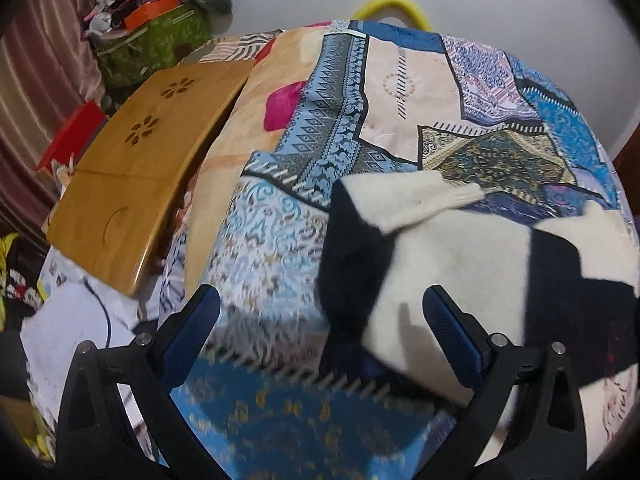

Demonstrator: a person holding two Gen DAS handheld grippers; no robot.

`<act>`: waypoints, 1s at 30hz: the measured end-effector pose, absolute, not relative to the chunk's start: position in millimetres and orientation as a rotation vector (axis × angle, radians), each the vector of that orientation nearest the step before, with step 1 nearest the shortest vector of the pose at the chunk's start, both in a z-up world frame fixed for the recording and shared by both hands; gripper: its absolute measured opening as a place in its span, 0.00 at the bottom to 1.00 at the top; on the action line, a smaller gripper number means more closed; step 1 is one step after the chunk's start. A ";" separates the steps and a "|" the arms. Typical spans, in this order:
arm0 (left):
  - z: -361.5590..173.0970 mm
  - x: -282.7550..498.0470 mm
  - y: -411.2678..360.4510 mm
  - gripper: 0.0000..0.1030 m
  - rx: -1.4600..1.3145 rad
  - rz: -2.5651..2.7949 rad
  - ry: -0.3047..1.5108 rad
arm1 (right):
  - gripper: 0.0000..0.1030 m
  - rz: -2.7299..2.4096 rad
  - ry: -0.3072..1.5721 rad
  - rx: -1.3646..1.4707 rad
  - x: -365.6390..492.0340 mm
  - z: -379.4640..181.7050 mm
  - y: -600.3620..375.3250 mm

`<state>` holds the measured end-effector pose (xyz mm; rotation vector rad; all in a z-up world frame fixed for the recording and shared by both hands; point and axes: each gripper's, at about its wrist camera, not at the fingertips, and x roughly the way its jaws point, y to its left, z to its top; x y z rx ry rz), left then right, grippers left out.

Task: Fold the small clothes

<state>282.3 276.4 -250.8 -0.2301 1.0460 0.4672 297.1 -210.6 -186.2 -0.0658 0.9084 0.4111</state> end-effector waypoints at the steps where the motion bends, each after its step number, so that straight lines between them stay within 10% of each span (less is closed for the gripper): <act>1: -253.3 288.1 277.3 1.00 -0.214 0.467 1.050 | 0.42 0.400 0.900 -0.072 297.7 -185.7 -211.7; 7: -273.9 322.0 278.2 0.85 -0.185 0.414 1.105 | 0.17 0.361 0.873 -0.096 302.6 -179.1 -225.0; 13: -284.2 344.6 278.0 0.71 -0.168 0.409 1.106 | 0.15 0.297 0.853 -0.078 304.2 -173.6 -254.9; 21: -286.5 358.6 276.0 0.23 -0.147 0.397 1.125 | 0.14 0.207 0.876 -0.015 307.0 -176.2 -294.7; 30: -241.8 349.7 266.3 0.15 -0.166 0.354 1.033 | 0.14 0.118 0.912 -0.003 306.6 -185.3 -327.6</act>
